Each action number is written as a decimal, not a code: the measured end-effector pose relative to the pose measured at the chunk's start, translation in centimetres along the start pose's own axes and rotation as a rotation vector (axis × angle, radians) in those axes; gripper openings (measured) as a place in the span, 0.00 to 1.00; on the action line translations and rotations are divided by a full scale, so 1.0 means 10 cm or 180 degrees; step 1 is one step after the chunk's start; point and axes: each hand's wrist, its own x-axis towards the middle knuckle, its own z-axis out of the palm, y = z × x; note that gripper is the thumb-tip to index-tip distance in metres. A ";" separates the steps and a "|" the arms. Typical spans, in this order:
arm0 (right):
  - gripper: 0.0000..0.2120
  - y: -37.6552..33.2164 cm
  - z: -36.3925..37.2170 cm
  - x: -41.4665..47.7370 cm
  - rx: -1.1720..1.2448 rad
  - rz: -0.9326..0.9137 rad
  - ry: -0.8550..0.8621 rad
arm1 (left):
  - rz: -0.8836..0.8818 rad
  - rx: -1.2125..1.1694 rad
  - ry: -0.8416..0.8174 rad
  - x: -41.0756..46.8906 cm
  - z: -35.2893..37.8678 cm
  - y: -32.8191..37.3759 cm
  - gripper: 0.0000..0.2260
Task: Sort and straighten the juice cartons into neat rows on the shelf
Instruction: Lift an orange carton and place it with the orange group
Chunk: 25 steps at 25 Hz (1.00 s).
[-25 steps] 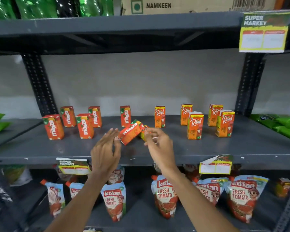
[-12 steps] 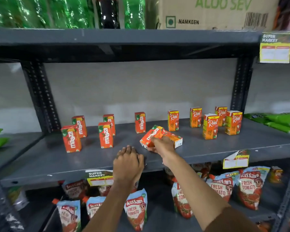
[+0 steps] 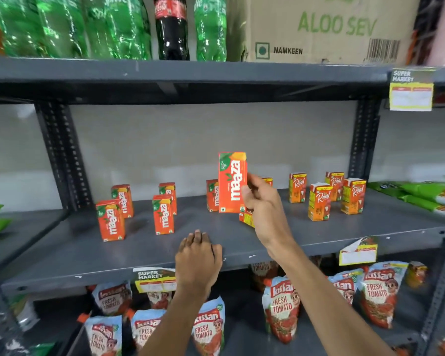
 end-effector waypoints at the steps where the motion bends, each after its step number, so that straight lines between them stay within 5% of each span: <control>1: 0.11 -0.12 -0.03 -0.06 0.0062 -0.0126 -0.0024 | -0.0017 -0.0023 0.0016 0.00 -0.01 0.00 0.23; 8: 0.13 -0.26 -0.15 -0.13 0.0157 -0.0308 -0.0151 | -0.0048 -0.0047 0.0136 -0.03 -0.02 0.03 0.20; 25: 0.18 1.20 0.28 0.62 -0.1078 0.0871 -0.0518 | -0.0048 0.0127 0.0278 0.05 0.08 0.03 0.23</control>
